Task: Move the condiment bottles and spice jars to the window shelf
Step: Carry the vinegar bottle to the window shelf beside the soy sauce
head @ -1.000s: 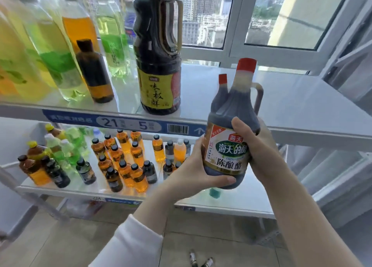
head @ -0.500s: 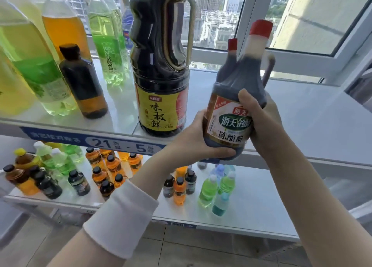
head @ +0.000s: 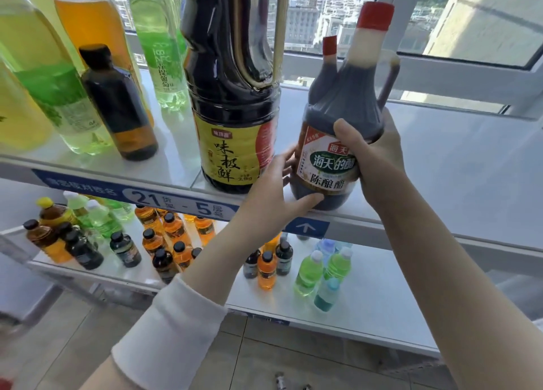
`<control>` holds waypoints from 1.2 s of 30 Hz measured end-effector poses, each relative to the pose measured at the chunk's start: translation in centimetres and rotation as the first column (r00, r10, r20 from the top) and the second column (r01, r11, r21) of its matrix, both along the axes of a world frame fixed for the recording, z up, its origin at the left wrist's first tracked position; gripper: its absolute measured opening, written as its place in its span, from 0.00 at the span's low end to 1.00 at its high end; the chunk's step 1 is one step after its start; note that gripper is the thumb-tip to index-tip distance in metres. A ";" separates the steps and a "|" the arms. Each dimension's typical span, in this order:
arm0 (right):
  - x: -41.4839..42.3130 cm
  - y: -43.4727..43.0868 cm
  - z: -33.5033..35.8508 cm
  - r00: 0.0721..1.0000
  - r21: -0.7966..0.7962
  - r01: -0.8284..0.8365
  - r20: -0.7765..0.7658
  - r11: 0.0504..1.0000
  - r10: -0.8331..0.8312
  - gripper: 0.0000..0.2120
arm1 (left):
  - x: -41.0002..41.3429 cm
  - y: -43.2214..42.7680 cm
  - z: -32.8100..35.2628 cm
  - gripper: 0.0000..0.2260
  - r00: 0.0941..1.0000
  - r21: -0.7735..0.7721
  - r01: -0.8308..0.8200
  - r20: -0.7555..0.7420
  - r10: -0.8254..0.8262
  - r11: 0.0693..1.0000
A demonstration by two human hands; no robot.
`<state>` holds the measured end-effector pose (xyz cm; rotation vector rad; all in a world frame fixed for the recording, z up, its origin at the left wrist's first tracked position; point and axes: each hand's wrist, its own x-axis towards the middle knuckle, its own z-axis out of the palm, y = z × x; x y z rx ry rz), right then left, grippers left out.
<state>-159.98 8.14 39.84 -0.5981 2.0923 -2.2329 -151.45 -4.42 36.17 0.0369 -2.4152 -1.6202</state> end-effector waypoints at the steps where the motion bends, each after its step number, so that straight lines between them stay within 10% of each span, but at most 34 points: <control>1: -0.1 -0.1 0.0 1.000 -0.008 0.001 -0.008 1.000 -0.001 0.39 | 0.4 -0.1 -0.2 0.34 1.000 -0.005 -0.016 -0.012 0.016 1.000; 19: -0.6 -2.1 -1.2 0.976 0.088 -0.035 -0.210 0.996 0.053 0.34 | 2.7 -0.4 -1.8 0.23 0.977 -0.032 -0.206 -0.067 0.203 0.978; 25: 0.1 -0.4 -2.2 0.992 0.166 -0.021 -0.123 0.986 0.041 0.39 | 2.5 0.1 -2.1 0.25 0.977 0.015 -0.212 -0.033 0.212 0.977; 36: 1.8 0.4 -4.9 0.998 0.072 -0.018 0.067 0.997 0.014 0.17 | 2.6 0.0 -2.4 0.23 0.975 0.057 -0.215 -0.052 0.218 0.975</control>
